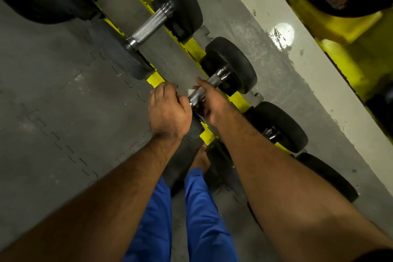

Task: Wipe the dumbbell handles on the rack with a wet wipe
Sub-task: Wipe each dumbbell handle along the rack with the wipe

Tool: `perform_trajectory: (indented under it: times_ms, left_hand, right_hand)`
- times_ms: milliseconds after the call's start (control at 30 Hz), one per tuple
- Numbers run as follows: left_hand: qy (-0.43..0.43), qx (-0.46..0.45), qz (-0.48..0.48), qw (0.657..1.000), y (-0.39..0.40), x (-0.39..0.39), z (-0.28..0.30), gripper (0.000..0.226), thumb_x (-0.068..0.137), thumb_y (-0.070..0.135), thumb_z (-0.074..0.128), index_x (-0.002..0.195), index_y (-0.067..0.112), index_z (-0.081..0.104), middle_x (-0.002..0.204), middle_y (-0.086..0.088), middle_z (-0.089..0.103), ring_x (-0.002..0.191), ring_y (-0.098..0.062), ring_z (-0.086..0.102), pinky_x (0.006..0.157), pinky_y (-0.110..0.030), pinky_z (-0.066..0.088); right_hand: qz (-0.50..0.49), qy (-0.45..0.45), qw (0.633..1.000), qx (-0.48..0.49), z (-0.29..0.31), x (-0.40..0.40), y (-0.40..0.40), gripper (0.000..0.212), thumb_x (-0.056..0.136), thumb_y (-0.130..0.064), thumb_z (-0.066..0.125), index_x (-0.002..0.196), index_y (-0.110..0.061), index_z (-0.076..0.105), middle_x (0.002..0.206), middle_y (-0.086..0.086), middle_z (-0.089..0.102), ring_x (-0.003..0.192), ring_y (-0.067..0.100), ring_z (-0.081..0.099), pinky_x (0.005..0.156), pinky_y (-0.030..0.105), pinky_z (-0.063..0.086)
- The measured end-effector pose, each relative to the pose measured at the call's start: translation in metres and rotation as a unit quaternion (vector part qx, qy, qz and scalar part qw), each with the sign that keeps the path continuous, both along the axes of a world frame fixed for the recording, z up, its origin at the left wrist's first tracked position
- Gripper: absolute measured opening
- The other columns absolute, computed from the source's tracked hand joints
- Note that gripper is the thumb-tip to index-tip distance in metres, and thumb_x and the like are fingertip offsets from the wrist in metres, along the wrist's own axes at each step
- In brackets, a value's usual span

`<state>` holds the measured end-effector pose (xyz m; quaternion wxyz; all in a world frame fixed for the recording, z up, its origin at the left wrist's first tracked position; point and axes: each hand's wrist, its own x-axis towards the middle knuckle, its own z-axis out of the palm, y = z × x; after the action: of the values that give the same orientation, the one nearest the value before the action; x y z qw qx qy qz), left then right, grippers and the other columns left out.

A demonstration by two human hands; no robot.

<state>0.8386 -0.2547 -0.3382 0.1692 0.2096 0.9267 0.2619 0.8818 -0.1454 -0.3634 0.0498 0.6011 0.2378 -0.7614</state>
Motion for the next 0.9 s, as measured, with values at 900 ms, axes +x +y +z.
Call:
perform_trajectory:
  times_ms: [900]
  left_hand:
    - [0.003, -0.036, -0.064, 0.997, -0.039, 0.092, 0.068, 0.045, 0.084, 0.022, 0.041, 0.119, 0.003, 0.062, 0.121, -0.015, 0.061, 0.119, -0.032, 0.055, 0.103, -0.045, 0.045]
  right_hand:
    - [0.17, -0.058, 0.98, 0.087, 0.067, 0.093, -0.019, 0.011, 0.089, -0.002, 0.064, 0.095, -0.011, 0.067, 0.083, 0.008, 0.064, 0.065, 0.012, 0.061, 0.048, 0.016, 0.051]
